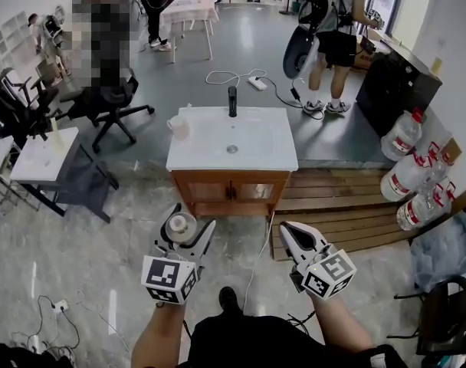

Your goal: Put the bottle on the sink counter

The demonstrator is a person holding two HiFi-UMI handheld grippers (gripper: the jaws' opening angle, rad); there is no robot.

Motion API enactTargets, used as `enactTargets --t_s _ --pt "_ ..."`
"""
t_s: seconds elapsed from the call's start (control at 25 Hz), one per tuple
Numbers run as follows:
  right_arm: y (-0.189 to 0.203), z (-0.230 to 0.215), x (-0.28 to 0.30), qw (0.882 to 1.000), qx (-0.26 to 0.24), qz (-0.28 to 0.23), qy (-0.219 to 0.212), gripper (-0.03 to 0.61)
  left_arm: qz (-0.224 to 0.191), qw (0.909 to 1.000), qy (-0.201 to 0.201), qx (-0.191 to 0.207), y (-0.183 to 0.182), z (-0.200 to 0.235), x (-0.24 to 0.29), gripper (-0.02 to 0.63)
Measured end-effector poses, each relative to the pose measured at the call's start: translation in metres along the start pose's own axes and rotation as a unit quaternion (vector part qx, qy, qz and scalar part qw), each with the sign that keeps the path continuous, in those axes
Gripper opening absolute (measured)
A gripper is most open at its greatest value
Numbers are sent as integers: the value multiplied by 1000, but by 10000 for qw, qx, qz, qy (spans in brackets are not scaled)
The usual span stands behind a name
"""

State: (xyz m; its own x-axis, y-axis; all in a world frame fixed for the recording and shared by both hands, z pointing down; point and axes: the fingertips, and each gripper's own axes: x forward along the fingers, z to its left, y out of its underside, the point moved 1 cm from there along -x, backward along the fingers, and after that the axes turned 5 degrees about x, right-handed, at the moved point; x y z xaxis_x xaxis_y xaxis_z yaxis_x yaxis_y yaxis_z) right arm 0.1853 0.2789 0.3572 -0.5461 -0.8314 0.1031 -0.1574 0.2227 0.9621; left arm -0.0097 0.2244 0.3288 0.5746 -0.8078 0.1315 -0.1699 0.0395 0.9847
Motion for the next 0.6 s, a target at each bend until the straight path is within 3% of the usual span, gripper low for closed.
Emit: enactTargets --t_s 0.36,0.6 --pt "-16 2 85 9998 -77 121 141 14 -67 10000 36 -24 4 84 24 345" --pt "-15 8 122 9993 -179 330 39 14 -36 9997 -142 -172 18 121 25 344"
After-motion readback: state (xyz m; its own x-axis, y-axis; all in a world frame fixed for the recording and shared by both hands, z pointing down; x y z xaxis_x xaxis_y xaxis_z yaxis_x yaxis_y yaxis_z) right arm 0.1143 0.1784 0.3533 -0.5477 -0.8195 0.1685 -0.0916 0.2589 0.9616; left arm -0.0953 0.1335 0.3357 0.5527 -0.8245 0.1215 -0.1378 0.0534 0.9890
